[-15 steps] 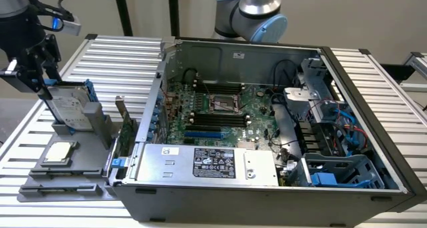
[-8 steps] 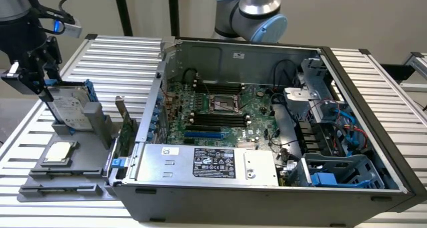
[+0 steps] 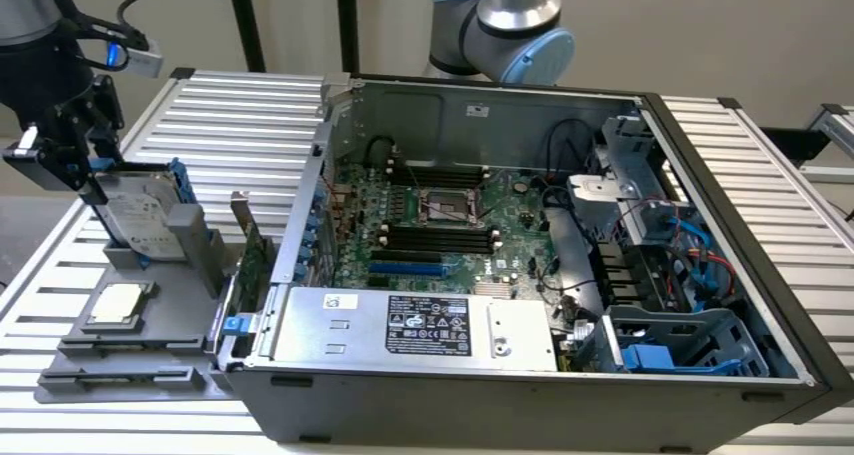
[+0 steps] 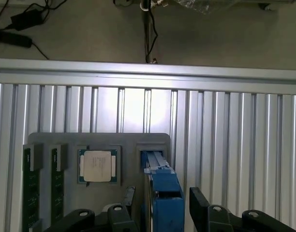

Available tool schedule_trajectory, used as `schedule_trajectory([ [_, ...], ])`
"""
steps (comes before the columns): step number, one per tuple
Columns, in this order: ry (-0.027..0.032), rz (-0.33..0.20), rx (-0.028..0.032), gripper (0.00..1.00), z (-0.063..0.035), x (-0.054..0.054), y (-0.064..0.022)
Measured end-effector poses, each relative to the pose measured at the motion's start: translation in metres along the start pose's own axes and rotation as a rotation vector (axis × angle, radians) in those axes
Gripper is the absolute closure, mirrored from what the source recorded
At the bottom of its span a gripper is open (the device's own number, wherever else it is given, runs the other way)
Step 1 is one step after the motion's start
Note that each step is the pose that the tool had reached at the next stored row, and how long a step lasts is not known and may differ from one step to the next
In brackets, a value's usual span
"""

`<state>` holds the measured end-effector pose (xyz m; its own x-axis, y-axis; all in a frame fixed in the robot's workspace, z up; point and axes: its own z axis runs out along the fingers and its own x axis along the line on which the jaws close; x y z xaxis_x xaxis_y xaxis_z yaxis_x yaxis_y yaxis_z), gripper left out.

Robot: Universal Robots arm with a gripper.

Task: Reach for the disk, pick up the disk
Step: 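Pick up the disk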

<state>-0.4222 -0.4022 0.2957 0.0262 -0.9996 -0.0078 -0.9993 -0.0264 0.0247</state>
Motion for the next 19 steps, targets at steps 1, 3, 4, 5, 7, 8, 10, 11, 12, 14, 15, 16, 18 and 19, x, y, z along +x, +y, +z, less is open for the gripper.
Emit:
schedule_trajectory([
  [1,0.0000,0.000,0.0001,0.44,0.0002,0.0000,0.0001],
  [3,-0.0001,0.000,0.0005,0.44,0.0005,0.0000,0.0003],
  [4,-0.0001,0.000,0.0006,0.44,0.0006,0.0000,0.0003],
  [5,-0.0001,0.000,0.0007,0.46,0.0007,0.0000,0.0003],
  [7,-0.0001,0.000,0.0006,0.53,0.0006,0.0000,0.0004],
  [8,0.0000,0.000,0.0005,0.53,0.0006,0.0000,0.0004],
  [10,-0.0001,0.000,0.0006,0.59,0.0006,0.0000,0.0004],
  [11,-0.0001,0.000,0.0006,0.59,0.0006,0.0000,0.0004],
  [12,-0.0001,0.000,0.0006,0.59,0.0006,0.0000,0.0004],
  [14,-0.0001,0.000,0.0006,0.59,0.0006,0.0000,0.0004],
  [15,-0.0001,0.000,0.0005,0.59,0.0006,0.0000,0.0004],
  [16,-0.0001,0.000,0.0006,0.59,0.0006,0.0000,0.0004],
  [18,0.0000,0.000,0.0005,0.62,0.0006,0.0000,0.0004],
  [19,0.0000,0.000,0.0005,0.62,0.0006,0.0000,0.0004],
])
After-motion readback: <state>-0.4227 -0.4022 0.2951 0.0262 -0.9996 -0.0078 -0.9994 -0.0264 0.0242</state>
